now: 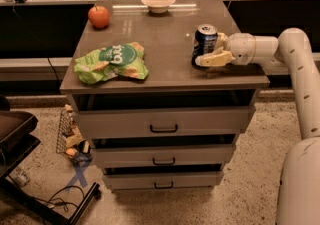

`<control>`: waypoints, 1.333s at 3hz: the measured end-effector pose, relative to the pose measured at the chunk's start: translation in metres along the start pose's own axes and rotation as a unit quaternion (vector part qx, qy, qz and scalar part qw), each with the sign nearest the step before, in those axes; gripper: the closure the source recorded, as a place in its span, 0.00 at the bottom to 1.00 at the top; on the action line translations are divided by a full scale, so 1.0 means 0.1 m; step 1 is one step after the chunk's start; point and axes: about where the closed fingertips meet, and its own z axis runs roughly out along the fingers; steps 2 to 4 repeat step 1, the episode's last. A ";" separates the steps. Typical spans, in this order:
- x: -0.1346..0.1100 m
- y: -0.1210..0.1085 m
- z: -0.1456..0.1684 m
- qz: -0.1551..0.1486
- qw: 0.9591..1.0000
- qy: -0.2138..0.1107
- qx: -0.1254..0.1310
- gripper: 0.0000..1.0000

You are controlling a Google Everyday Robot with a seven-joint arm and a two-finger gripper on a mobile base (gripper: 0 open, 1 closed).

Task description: Place pepsi can upright

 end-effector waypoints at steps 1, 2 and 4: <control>0.00 0.00 0.02 0.000 1.000 0.000 -0.001 0.00; 0.00 0.00 0.02 0.000 1.000 0.000 -0.001 0.00; 0.00 0.00 0.02 0.000 1.000 0.000 -0.001 0.00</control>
Offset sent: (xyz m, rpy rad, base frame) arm 0.0000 0.0000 0.0000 0.0000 0.0000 0.0000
